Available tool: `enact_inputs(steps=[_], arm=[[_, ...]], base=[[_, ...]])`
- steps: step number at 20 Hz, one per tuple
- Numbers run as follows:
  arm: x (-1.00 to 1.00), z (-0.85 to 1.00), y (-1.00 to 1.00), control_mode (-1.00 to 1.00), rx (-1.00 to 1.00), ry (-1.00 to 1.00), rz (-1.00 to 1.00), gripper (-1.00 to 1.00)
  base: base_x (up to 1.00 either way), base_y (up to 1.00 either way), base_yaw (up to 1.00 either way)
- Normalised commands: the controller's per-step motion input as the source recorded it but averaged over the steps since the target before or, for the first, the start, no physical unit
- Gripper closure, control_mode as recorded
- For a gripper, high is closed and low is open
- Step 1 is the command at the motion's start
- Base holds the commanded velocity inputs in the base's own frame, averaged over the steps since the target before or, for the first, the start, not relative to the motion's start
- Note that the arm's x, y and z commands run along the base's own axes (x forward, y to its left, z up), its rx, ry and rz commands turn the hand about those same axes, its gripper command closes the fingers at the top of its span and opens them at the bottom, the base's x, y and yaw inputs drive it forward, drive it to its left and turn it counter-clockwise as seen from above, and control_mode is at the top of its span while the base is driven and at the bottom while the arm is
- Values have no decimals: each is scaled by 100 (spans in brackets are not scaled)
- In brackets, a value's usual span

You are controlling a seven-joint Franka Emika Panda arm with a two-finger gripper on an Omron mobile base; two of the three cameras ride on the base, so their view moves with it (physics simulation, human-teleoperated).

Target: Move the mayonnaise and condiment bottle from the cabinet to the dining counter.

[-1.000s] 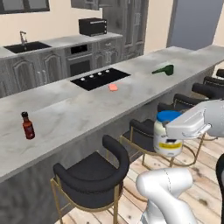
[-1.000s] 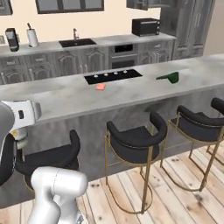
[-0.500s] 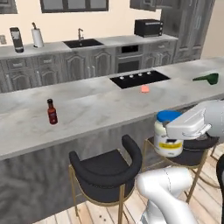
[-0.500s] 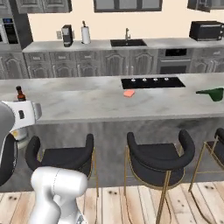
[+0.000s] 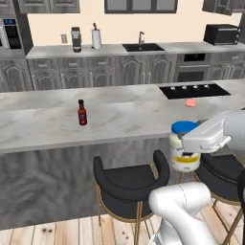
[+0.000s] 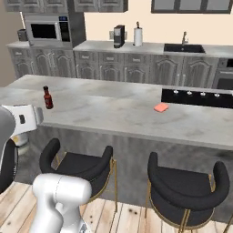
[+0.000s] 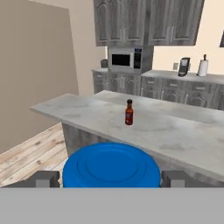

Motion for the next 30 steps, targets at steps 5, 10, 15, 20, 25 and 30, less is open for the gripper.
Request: enact_inputs(steps=[5,10,15,20,25,30], arm=[[15,-10,-2,-100,1,2,6,100],[52,-27,-4,-100,3,-3,6,100],[77,-2,-18,-100,8,-11,8,100],[72,-8,-29,-100,5,-10,5,100],[65,-10,-25,-100,0,-8,5,100],[81,-11,-28,-100,0,-2,6,100]], base=[[60,-24,34],[0,0,0],[0,0,0],[0,0,0],[0,0,0],[0,0,0]])
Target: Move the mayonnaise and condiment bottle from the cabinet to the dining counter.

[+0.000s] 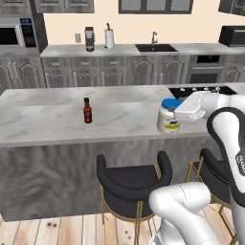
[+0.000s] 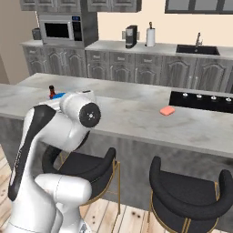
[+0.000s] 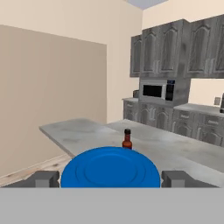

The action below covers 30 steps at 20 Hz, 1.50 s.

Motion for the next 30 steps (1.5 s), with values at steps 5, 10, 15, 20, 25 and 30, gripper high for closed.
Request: enact_inputs(steps=[5,10,15,20,25,30], arm=[[81,-9,-16,-100,0,0,6,100],[89,-9,-6,-100,0,0,6,100],[83,-18,-5,-100,0,0,5,100],[77,-32,-4,-100,0,0,3,100],[65,-39,0,-100,0,0,2,100],[65,-36,0,-100,0,0,3,100]], base=[[0,0,0],[0,0,0],[0,0,0],[0,0,0],[0,0,0],[0,0,0]])
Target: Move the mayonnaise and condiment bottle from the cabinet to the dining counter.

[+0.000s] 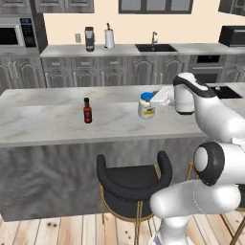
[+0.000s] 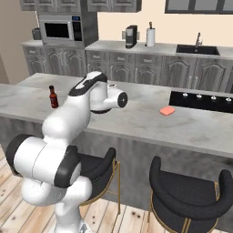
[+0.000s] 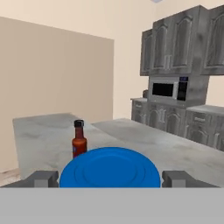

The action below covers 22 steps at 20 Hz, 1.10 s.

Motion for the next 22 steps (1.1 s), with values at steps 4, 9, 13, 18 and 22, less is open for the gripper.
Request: enact_inputs(steps=[4,9,13,18,22], arm=[[64,-43,0,-100,0,0,3,100],[63,-45,0,-100,0,0,3,100],[57,-48,0,-100,0,0,4,100],[56,-51,0,-100,0,0,4,100],[43,-46,0,-100,0,0,5,100]], base=[[0,0,0],[0,0,0],[0,0,0],[0,0,0],[0,0,0]])
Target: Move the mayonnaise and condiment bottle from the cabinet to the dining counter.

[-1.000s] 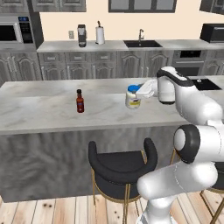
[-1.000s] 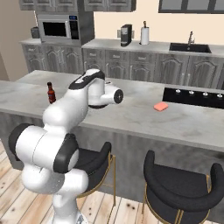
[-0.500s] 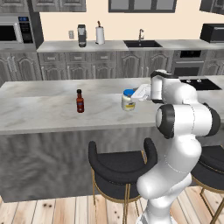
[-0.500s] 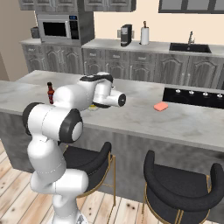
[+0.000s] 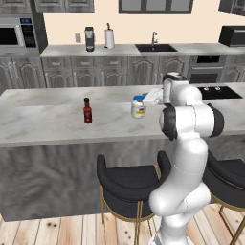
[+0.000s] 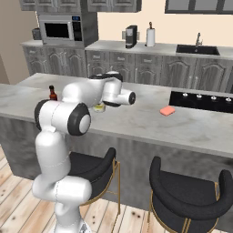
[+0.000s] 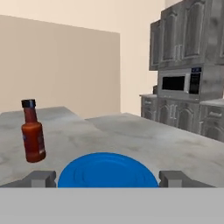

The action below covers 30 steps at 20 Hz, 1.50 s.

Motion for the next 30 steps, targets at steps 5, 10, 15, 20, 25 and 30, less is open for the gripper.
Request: enact_inputs(steps=[5,10,15,20,25,30], arm=[[-18,-35,9,-100,-1,-5,7,-100],[-18,-3,15,-100,0,-10,3,-100],[-7,21,2,-100,-3,-1,1,-100],[-14,42,0,-100,-9,0,0,-100],[-45,47,0,-100,-8,0,0,-100],[-92,13,20,-100,-5,0,-1,-100]], base=[[0,0,0],[0,0,0],[0,0,0],[0,0,0],[0,0,0],[0,0,0]])
